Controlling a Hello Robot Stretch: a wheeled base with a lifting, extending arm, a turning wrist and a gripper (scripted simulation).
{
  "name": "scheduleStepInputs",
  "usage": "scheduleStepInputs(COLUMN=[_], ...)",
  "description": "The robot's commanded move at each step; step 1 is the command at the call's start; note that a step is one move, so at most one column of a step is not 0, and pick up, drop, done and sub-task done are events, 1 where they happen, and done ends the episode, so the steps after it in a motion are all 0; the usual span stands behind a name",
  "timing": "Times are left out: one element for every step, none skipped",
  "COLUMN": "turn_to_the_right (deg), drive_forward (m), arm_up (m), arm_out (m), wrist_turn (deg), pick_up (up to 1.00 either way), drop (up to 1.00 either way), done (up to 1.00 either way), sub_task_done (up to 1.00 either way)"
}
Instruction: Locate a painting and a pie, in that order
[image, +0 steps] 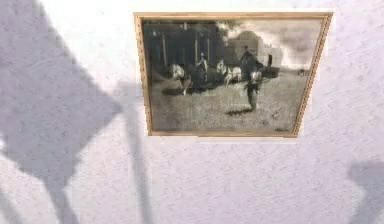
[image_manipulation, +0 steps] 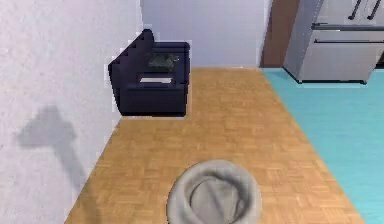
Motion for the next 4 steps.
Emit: scheduleStepInputs(turn_to_the_right=[0.0, -45.0, -45.0, -45.0], drive_forward=[0.00, 0.00, 0.00, 0.00], arm_up=[0.00, 0.00, 0.00, 0.00], arm_out=[0.00, 0.00, 0.00, 0.00], wrist_turn=[0.0, 0.0, 0.0, 0.0], pick_up=[0.00, 0.00, 0.00, 0.00], drop=[0.00, 0.00, 0.00, 0.00], done=[0.00, 0.00, 0.00, 0.00], sub_task_done=[1.00, 0.00, 0.00, 0.00])
